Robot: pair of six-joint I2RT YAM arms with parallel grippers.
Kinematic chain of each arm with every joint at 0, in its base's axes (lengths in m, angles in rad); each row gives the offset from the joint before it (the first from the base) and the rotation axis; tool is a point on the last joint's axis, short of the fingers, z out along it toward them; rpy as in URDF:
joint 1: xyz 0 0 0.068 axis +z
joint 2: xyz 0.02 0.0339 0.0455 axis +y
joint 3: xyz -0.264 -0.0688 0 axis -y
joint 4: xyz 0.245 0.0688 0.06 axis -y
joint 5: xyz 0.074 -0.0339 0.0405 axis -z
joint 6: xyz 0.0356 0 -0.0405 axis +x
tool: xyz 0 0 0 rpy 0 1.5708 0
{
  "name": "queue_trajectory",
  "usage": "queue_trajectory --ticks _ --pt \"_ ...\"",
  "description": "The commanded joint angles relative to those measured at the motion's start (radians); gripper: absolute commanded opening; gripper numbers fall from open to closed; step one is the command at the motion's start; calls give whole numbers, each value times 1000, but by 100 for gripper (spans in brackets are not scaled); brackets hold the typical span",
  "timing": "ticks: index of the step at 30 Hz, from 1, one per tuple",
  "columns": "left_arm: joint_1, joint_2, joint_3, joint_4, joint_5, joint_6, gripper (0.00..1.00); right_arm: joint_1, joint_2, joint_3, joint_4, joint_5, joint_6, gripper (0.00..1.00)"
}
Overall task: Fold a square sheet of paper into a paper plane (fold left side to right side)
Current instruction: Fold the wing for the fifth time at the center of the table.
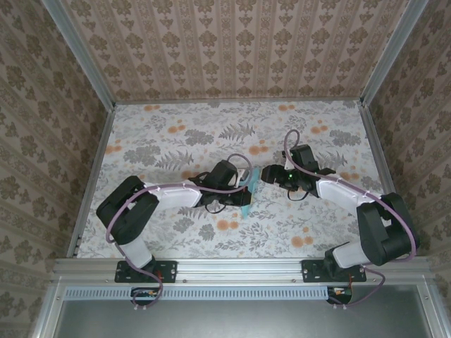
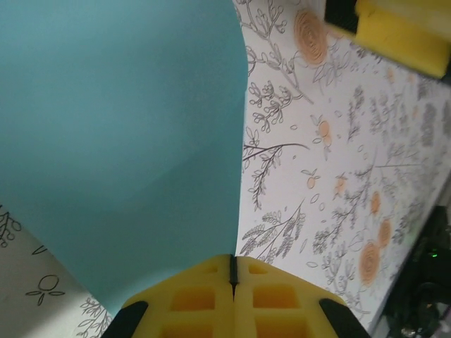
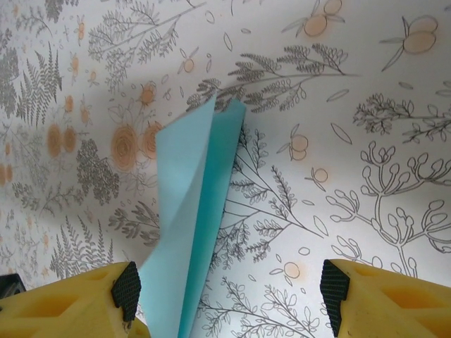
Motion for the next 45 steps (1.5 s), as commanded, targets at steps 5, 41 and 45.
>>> queue_trajectory --ticks 5,41,45 --pt "44 16 -73 252 106 -160 0 13 -19 -94 150 -53 14 70" --pt "161 166 -316 867 200 -456 0 150 198 -59 442 -46 113 65" --pt "160 167 -320 871 197 -461 0 151 250 -34 474 -36 143 61"
